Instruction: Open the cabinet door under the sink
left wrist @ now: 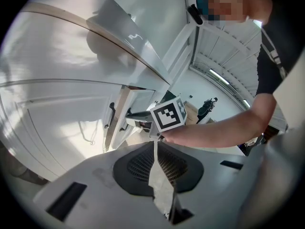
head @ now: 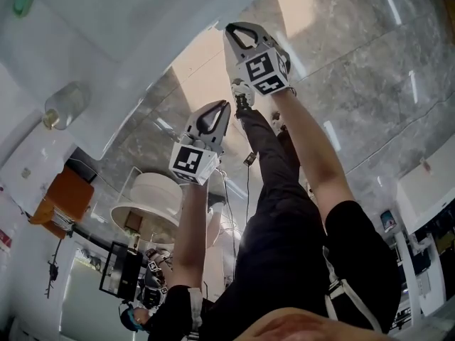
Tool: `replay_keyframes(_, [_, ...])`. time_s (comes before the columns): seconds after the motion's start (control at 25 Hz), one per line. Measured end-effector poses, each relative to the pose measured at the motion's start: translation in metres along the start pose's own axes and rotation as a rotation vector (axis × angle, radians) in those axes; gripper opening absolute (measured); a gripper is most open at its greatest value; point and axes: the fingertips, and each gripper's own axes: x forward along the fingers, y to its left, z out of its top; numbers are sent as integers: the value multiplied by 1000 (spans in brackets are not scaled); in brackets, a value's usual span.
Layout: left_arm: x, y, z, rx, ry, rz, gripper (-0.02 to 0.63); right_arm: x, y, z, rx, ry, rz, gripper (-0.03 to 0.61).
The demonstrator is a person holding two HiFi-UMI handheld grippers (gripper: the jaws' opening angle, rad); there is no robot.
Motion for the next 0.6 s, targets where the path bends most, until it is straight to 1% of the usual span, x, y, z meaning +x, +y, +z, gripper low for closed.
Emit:
replay_keyframes(0.16, [10,-11,-10,-3,-8,15,31,-25,-1,-15,36,-5,58,100])
replay_keyframes(0.28, [20,-23,-14,-18,-29,25,31,-41,-2,-27,19,3,91,98])
replay_keyframes(0.4, [30,-41,-15,-20,-39,22,31,-58,-7,-39,30,1,91,98])
replay_keyframes(0.6, [44,-74,-24,17,-2,-10,31,-91,-21,-61,110,-36,94,103])
